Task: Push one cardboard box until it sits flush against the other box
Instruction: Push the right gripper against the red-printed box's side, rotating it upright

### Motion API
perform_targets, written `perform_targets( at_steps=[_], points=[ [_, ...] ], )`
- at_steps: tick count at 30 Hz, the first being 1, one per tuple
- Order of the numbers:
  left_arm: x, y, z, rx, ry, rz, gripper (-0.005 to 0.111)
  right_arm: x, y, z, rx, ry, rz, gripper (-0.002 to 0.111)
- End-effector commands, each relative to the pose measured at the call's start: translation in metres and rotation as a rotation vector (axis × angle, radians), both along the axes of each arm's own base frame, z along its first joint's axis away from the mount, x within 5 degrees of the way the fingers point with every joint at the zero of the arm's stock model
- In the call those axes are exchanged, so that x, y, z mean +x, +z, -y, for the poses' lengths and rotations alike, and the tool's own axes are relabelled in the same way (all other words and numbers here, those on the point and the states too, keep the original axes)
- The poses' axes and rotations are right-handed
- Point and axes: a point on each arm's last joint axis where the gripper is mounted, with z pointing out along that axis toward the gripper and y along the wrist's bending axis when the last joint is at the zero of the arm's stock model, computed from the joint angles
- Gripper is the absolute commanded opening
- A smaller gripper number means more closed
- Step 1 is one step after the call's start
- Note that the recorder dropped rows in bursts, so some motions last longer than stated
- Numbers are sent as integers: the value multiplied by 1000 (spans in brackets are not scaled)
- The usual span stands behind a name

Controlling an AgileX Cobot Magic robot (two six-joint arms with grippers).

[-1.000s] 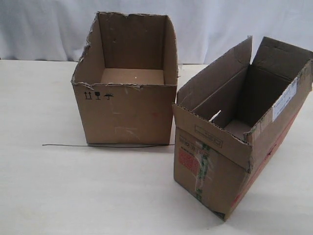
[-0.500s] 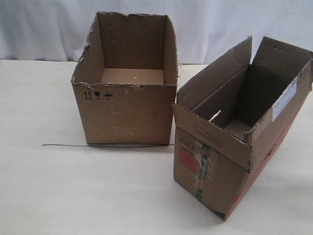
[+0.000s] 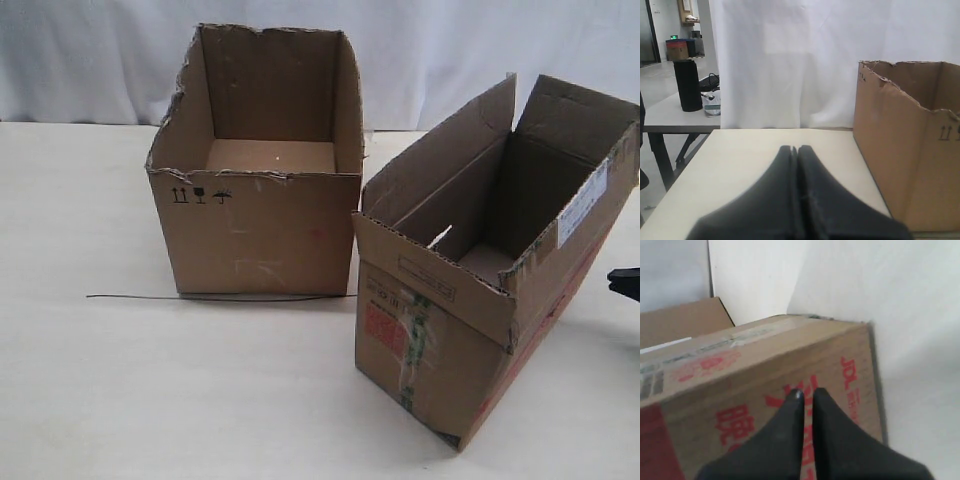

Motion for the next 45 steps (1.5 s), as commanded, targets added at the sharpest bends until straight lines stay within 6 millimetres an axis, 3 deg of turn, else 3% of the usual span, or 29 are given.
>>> perform_targets(
  at_steps=[1, 3, 6, 15, 19, 23, 27, 29, 30, 31, 32, 33, 34, 35, 37, 40, 43, 45],
  points=[
    [0, 0, 0, -4, 4, 9, 0, 9, -20, 4, 77, 10, 7, 5],
    [0, 0, 0, -4, 4, 11, 0, 14, -29, 2, 109, 30, -4, 5],
    [0, 0, 0, -4, 4, 11, 0, 31, -34, -17, 108, 119, 3, 5],
    [0, 0, 0, -4, 4, 11, 0, 72, -22, -41, 48, 168, 23, 5],
    [0, 0, 0, -4, 4, 11, 0, 85, -19, -63, 12, 206, 24, 5],
    [0, 0, 0, -4, 4, 11, 0, 88, -16, -61, 3, 204, 35, 5],
    [0, 0, 0, -4, 4, 11, 0, 83, 8, -26, -26, 148, 121, 5],
    [0, 0, 0, -4, 4, 11, 0, 69, 44, 11, -123, 91, 201, 5],
    [0, 0, 0, -4, 4, 6, 0, 52, 75, 23, -249, 129, 234, 5],
    [0, 0, 0, -4, 4, 6, 0, 43, 91, 24, -324, 149, 239, 5],
    [0, 0, 0, -4, 4, 6, 0, 25, 121, 20, -457, 125, 230, 5],
    [0, 0, 0, -4, 4, 6, 0, 15, 139, 14, -542, 129, 243, 5],
    [0, 0, 0, -4, 4, 6, 0, -5, 169, -2, -682, 128, 236, 5],
    [0, 0, 0, -4, 4, 6, 0, -18, 183, -11, -766, 156, 230, 5],
    [0, 0, 0, -4, 4, 6, 0, -64, 213, -43, -937, 329, 95, 5],
    [0, 0, 0, -4, 4, 6, 0, -86, 232, -76, -983, 493, 148, 5],
    [0, 0, 0, -4, 4, 6, 0, -134, 252, -101, -1002, 484, 315, 5],
    [0, 0, 0, -4, 4, 6, 0, -161, 253, -119, -903, 521, 415, 5]
  ],
)
